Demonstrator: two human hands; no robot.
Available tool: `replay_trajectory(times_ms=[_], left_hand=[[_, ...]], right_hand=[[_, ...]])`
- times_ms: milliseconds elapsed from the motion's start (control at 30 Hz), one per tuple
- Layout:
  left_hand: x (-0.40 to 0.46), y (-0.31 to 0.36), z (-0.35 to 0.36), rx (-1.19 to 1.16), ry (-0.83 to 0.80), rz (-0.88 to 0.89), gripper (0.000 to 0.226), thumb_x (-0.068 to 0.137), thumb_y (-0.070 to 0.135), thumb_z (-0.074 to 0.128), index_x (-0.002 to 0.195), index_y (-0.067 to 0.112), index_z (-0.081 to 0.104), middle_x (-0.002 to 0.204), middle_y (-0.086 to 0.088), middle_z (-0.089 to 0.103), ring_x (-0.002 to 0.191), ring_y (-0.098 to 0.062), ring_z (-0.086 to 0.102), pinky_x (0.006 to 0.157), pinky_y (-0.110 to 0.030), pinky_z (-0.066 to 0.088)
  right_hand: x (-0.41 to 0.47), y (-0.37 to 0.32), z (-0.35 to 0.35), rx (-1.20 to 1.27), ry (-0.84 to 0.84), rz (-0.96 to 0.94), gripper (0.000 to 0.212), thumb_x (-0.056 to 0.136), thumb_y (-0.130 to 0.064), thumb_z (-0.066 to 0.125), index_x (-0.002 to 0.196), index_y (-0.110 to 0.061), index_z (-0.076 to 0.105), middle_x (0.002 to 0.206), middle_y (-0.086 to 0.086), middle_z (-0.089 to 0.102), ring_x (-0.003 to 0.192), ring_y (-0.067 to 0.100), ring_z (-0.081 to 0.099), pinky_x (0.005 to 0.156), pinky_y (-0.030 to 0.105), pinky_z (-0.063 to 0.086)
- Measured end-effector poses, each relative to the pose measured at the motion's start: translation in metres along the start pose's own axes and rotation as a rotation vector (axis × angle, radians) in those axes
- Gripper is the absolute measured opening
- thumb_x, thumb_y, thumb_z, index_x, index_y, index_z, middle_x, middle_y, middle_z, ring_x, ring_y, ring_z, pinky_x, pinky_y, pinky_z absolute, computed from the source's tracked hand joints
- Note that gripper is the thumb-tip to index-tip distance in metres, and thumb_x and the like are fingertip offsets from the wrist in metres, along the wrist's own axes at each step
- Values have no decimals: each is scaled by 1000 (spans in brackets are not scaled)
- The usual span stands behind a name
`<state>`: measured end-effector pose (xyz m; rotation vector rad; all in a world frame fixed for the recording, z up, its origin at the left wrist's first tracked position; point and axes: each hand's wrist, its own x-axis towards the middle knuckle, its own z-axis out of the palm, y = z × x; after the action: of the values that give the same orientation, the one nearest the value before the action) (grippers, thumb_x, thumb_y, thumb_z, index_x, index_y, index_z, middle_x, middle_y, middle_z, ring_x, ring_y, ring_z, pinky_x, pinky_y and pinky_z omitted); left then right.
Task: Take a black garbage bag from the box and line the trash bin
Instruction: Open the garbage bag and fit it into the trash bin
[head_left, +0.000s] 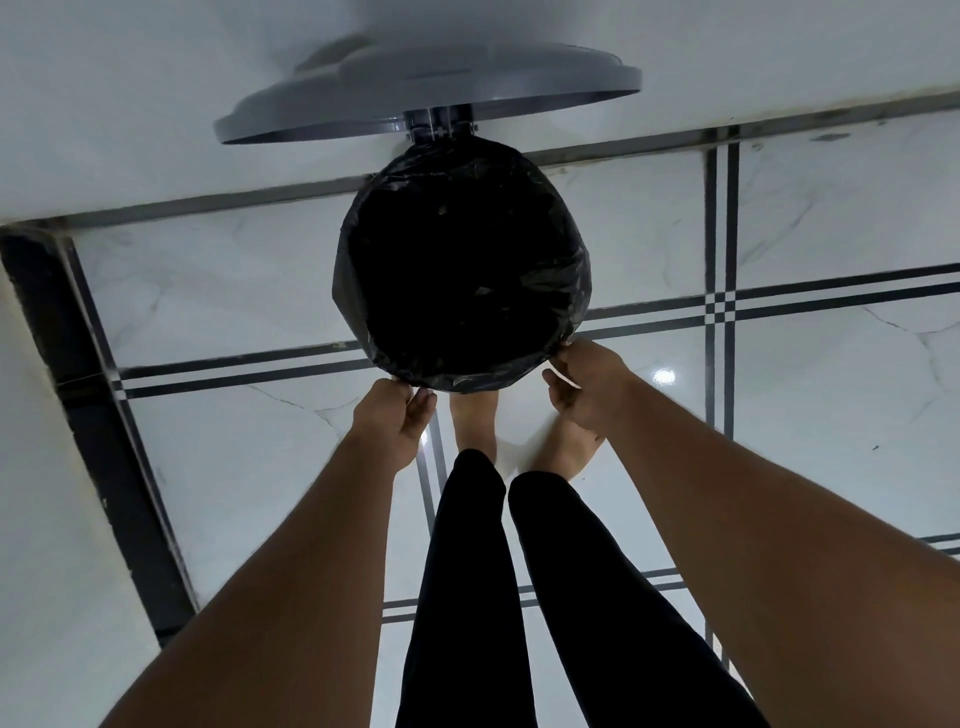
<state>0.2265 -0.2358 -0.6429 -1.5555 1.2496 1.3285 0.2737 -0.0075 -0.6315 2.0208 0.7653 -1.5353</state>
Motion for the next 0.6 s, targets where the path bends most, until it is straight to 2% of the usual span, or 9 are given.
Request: replay_trajectory(times_ms=[67, 133, 267, 300, 367, 433, 467, 533, 600], left_hand=[[3, 3, -2, 22, 3, 14, 22, 98, -11, 44, 108, -4, 62, 118, -20, 74, 101, -21, 77, 67, -25, 65], [5, 7, -4, 57, -4, 27, 30, 99, -9, 50, 125, -12, 64, 127, -23, 75, 109, -24, 79, 69, -24, 65], [-6, 15, -5, 151, -16, 46, 27, 106, -2, 59, 132, -7, 67, 124, -22, 77, 109, -25, 78, 88, -31, 67], [-9, 17, -4, 175, 20, 76, 28, 109, 0, 56, 134, -6, 66, 123, -20, 77, 109, -26, 77, 97, -36, 65], [-13, 21, -1, 217, 163, 195, 36, 112, 8, 47, 144, -3, 59, 138, -20, 70, 126, -35, 71, 112, -44, 56], [-19, 28, 3, 231, 338, 350, 42, 113, 20, 42, 146, 0, 59, 147, -20, 65, 136, -38, 62, 115, -43, 49], [-25, 31, 7, 215, 387, 428, 43, 114, 26, 41, 145, 4, 62, 145, -15, 65, 133, -34, 62, 112, -39, 47], [-36, 35, 16, 74, 297, 479, 45, 115, 40, 43, 146, 15, 64, 141, -1, 66, 130, -23, 60, 111, -35, 44], [-42, 37, 21, 33, 131, 458, 51, 115, 49, 42, 148, 17, 64, 137, 2, 67, 130, -20, 61, 113, -35, 45]], right_hand=[[3, -6, 0, -60, -13, -3, 7, 106, -14, 65, 107, -18, 71, 93, -2, 80, 80, 16, 73, 60, 24, 52], [3, -11, -1, -124, -20, -30, 9, 108, -15, 62, 109, -18, 70, 94, -2, 82, 80, 16, 75, 59, 25, 51], [2, -18, -5, -164, 56, -100, 18, 107, -12, 53, 106, -16, 71, 99, 1, 79, 82, 19, 74, 61, 28, 49], [4, -20, -5, -161, 97, -150, 20, 106, -9, 51, 104, -12, 71, 98, 4, 76, 83, 22, 70, 64, 28, 48], [2, -24, -3, -193, 210, -300, 25, 104, -8, 46, 111, -5, 69, 98, 6, 66, 81, 24, 61, 65, 26, 45], [-5, -26, 4, -151, 274, -487, 25, 106, -16, 42, 121, -11, 61, 100, 0, 57, 86, 24, 53, 66, 28, 41], [-10, -26, 9, -109, 241, -551, 30, 107, -25, 42, 130, -17, 59, 108, -3, 56, 96, 22, 52, 74, 30, 43], [-16, -25, 17, -101, 103, -619, 39, 105, -40, 41, 135, -25, 61, 119, -8, 56, 108, 17, 52, 89, 34, 43], [-15, -23, 22, -209, -13, -622, 32, 98, -45, 39, 108, -28, 64, 110, -10, 62, 105, 15, 57, 87, 33, 45]])
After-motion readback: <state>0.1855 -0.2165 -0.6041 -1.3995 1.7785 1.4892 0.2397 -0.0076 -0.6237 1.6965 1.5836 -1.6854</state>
